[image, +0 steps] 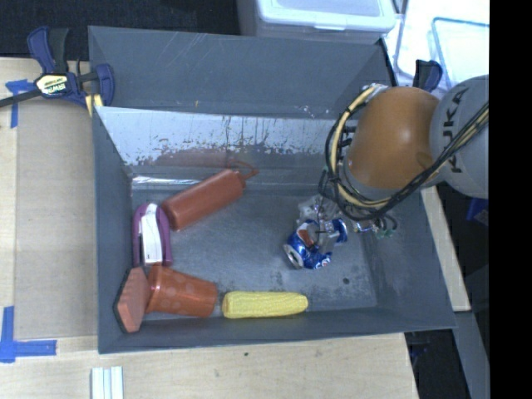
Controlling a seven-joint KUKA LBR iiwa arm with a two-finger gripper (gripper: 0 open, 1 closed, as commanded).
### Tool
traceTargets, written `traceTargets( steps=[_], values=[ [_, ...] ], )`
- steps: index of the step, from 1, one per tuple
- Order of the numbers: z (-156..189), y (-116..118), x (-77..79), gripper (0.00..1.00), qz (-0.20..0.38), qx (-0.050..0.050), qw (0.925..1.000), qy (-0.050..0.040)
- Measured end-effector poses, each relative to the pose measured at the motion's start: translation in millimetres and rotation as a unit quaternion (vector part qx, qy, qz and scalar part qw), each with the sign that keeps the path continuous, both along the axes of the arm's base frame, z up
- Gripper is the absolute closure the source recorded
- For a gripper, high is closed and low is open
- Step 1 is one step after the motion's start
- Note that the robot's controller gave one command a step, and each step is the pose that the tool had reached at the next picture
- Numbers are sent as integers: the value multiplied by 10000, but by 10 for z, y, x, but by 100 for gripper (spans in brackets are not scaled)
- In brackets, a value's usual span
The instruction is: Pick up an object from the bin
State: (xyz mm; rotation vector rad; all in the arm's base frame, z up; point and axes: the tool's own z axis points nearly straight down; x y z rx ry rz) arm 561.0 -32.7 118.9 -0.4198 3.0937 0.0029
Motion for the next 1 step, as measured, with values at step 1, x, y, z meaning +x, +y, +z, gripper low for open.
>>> traceTargets(
  steps=[1],
  values=[
    [152, -378, -144, 100, 194, -46, 9998, -94]
  ],
)
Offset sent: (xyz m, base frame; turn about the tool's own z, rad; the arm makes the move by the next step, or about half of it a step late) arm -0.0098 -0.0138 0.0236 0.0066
